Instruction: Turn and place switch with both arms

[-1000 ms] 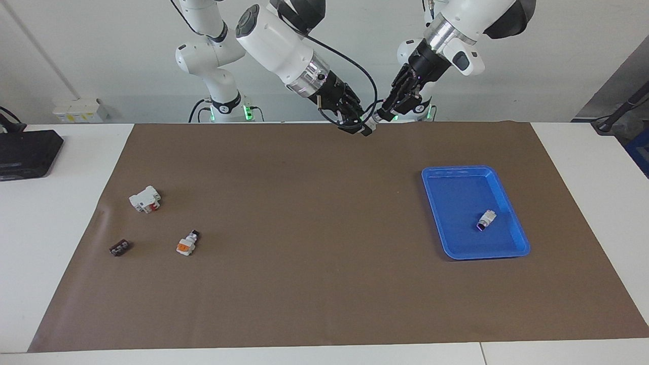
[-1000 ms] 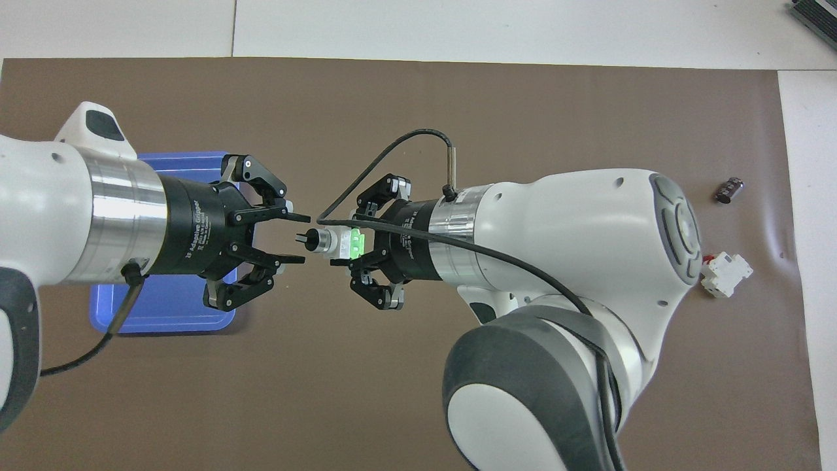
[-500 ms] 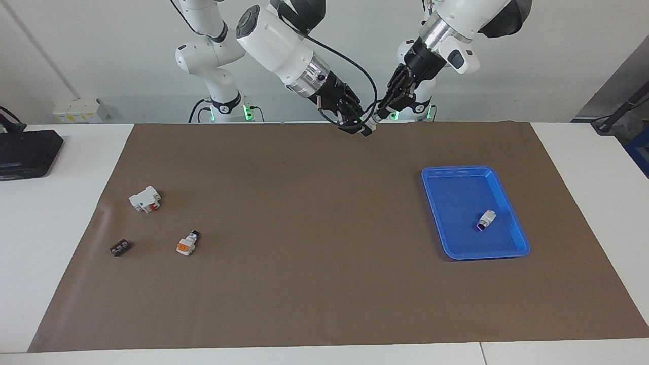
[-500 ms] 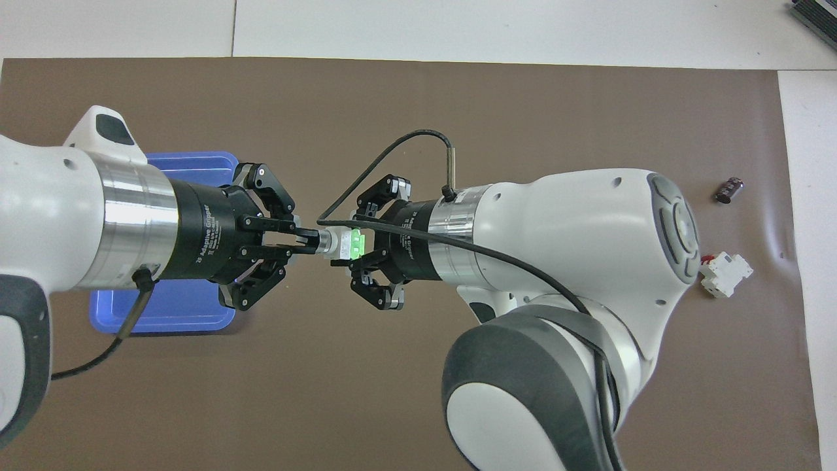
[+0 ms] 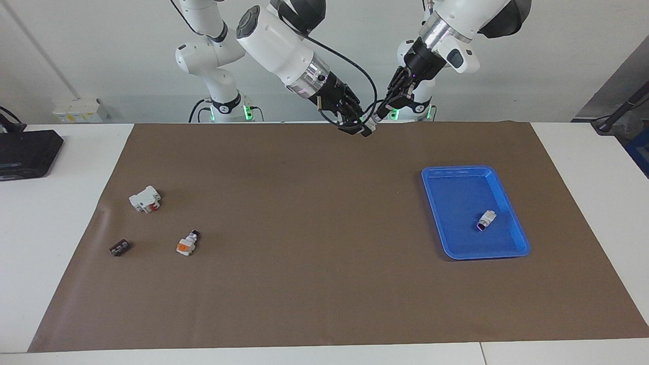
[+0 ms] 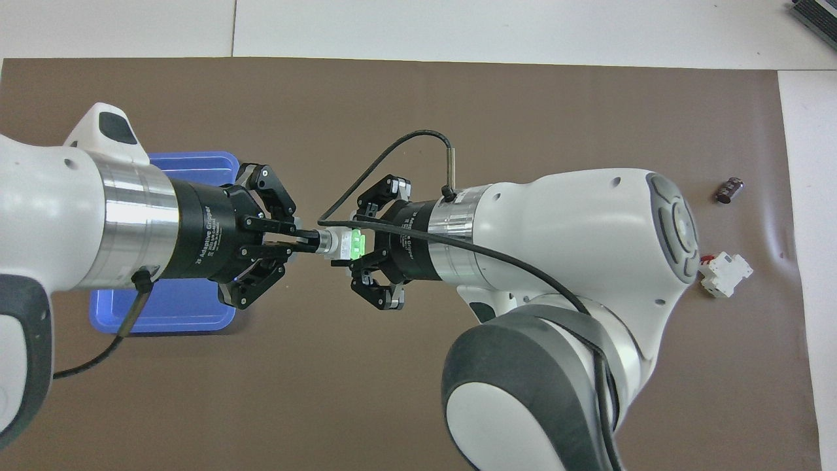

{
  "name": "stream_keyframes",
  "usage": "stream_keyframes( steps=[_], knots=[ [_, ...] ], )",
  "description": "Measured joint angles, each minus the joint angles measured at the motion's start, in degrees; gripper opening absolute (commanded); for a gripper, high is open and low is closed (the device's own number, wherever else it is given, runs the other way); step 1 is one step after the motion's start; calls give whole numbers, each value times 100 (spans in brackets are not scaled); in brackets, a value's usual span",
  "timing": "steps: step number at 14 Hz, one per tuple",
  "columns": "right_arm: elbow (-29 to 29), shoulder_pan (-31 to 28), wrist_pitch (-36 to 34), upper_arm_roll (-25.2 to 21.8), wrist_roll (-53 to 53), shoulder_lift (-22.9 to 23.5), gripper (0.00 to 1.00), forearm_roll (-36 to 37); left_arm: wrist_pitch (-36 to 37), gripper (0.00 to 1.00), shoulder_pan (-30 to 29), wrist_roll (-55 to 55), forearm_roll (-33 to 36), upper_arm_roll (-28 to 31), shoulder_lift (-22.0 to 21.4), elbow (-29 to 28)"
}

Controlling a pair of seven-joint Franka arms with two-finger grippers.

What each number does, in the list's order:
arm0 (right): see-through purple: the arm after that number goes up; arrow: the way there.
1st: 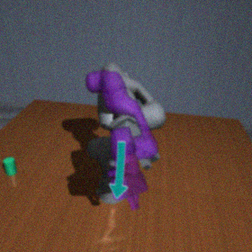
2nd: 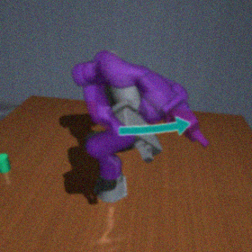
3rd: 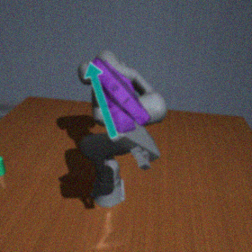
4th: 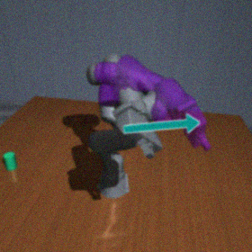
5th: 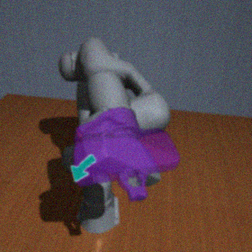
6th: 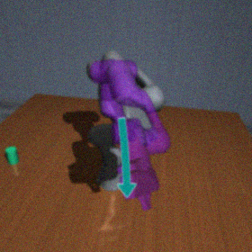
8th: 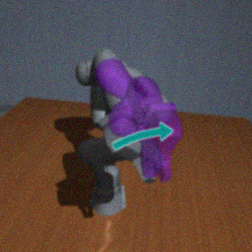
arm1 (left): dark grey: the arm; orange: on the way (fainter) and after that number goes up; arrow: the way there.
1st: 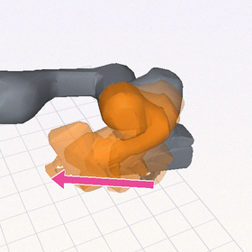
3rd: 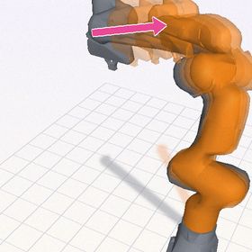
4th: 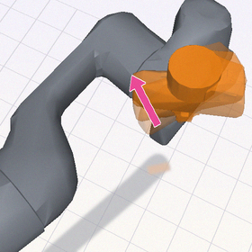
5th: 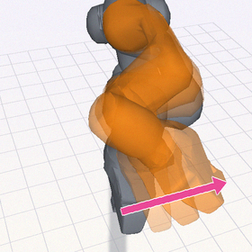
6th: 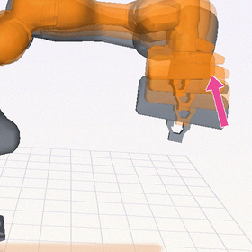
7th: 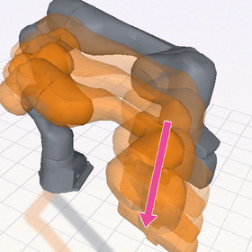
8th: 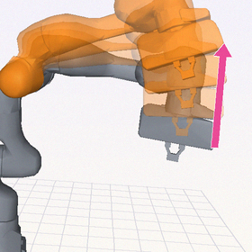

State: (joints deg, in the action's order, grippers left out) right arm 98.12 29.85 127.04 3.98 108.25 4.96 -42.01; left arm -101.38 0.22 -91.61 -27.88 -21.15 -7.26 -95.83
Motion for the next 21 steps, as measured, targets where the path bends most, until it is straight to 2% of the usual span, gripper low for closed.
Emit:
stream_keyframes(
  steps=[5,21],
  knots=[
    [4,0,2,1,0,16,0,19,-54,0,2,1214,-5,0,-13,-54],
    [-16,1,33,10,34,93,0,14,-373,0,2,7837,-226,85,-202,-437]
  ],
)
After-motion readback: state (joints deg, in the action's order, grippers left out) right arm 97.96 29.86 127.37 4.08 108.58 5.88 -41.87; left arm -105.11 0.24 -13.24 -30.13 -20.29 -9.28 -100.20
